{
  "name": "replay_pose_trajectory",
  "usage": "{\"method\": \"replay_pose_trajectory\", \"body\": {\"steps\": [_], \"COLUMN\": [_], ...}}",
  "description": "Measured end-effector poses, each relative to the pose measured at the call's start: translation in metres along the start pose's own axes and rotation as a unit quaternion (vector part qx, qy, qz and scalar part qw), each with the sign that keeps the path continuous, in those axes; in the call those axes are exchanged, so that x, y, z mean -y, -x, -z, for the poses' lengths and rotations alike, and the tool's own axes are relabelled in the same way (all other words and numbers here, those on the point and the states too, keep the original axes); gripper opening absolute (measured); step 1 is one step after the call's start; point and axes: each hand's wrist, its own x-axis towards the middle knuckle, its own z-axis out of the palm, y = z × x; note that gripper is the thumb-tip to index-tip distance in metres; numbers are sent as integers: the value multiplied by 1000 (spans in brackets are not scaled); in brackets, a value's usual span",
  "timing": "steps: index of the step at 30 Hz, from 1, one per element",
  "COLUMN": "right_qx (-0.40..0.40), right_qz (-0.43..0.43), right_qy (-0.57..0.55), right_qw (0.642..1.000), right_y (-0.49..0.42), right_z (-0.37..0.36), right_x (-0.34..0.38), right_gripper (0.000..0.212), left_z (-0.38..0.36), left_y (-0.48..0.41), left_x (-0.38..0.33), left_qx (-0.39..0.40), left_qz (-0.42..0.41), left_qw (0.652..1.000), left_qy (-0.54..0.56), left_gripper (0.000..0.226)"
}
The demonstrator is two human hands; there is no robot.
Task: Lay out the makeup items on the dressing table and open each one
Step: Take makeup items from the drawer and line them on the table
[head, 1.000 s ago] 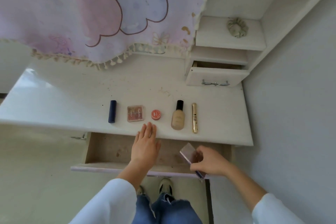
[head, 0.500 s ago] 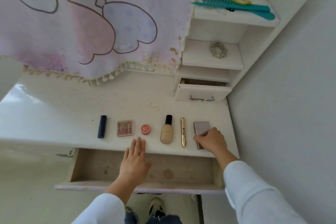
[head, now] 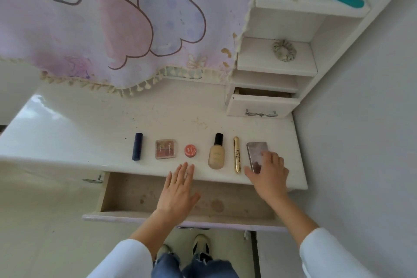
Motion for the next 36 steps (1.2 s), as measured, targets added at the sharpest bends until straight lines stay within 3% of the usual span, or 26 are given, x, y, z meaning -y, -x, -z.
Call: {"method": "replay_pose_trajectory", "body": {"steps": [3, 7, 11, 14, 19, 25, 31, 34, 36], "right_qx": [61, 196, 248, 235, 201, 118, 94, 93, 78], "right_qz": [85, 118, 146, 165, 167, 217, 280, 258, 251], "right_qy": [-6, 54, 96, 121, 159, 179, 224, 225, 234], "right_qw": [994, 972, 953, 950, 952, 952, 929, 935, 936], "right_y": [53, 96, 106, 104, 96, 79, 63, 52, 43], "right_z": [-21, -59, -83, -91, -89, -72, -65, -65, -65], "right_x": [-1, -4, -1, -3, -8, -6, -1, 6, 10], "right_gripper": [57, 63, 64, 56, 69, 100, 120, 119, 107], "left_z": [-19, -53, -72, -78, -72, -61, -48, -37, -31], "left_y": [27, 48, 51, 48, 47, 40, 31, 17, 5], "left_x": [3, 23, 40, 48, 51, 54, 56, 59, 58], "left_qx": [-43, 49, 78, 52, 24, -78, -97, -111, -114], "left_qz": [-9, 12, -18, -54, -67, -122, -108, -79, -70], "left_qw": [998, 998, 997, 997, 997, 989, 988, 987, 986], "left_qy": [50, 42, 23, -5, -12, -36, -54, -81, -98], "left_gripper": [90, 72, 69, 73, 70, 18, 93, 103, 107]}}
